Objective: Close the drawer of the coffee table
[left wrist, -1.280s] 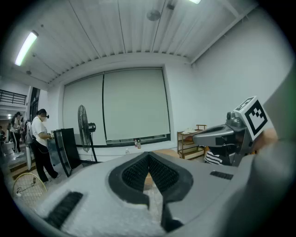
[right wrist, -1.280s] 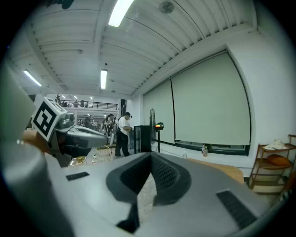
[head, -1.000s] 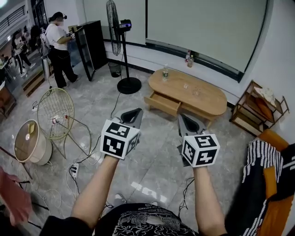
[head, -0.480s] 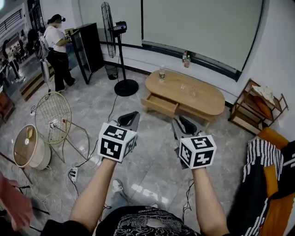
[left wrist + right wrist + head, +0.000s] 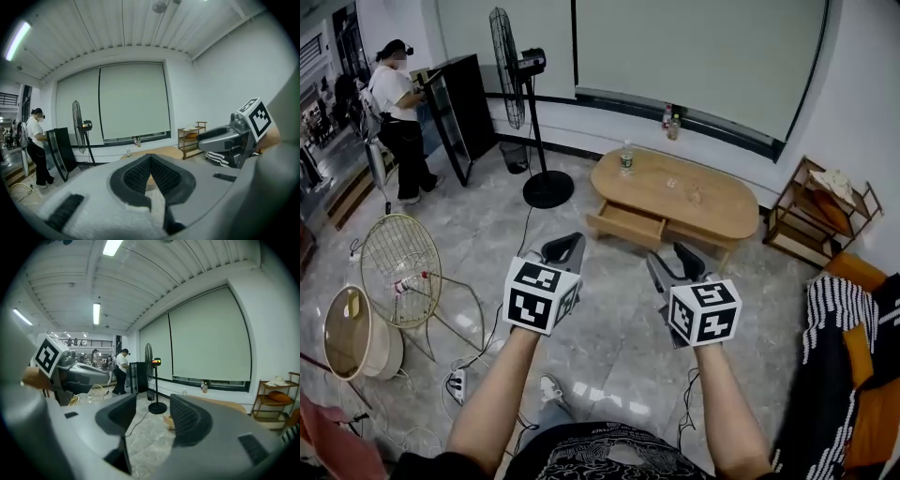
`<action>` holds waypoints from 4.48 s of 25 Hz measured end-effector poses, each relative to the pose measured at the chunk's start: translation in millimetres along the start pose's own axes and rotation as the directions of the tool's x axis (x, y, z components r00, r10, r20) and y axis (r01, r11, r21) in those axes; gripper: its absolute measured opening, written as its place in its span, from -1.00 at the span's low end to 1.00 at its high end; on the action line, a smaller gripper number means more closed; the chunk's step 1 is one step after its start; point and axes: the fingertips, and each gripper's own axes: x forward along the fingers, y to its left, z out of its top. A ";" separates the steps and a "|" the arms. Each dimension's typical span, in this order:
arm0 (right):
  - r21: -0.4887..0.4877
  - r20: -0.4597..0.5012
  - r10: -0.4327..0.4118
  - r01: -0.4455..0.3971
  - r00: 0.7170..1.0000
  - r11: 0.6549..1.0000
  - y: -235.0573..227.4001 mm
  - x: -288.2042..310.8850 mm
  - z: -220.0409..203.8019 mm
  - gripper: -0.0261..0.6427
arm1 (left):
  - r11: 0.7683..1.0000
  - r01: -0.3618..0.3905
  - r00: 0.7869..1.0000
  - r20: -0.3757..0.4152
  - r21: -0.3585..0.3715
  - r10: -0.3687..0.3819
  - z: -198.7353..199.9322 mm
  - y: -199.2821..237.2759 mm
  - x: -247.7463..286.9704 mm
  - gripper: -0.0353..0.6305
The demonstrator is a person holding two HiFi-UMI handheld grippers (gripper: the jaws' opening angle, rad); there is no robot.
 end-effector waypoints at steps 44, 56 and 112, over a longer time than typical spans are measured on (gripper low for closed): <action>0.105 -0.010 -0.352 0.351 0.936 0.930 30.8 192.9 37.1 0.05 | 0.951 0.304 0.952 0.031 0.046 -0.306 -15.3 208.9 117.6 -0.88; 0.134 0.014 -0.343 0.338 0.939 0.932 -60.9 282.4 42.1 0.06 | 0.959 0.280 0.959 0.038 0.042 -0.281 7.4 245.0 234.8 -0.88; 0.085 0.007 -0.380 0.378 0.925 0.922 -287.8 501.9 -102.3 0.06 | 0.942 0.332 0.943 0.007 0.049 -0.333 -141.6 254.2 568.9 -0.88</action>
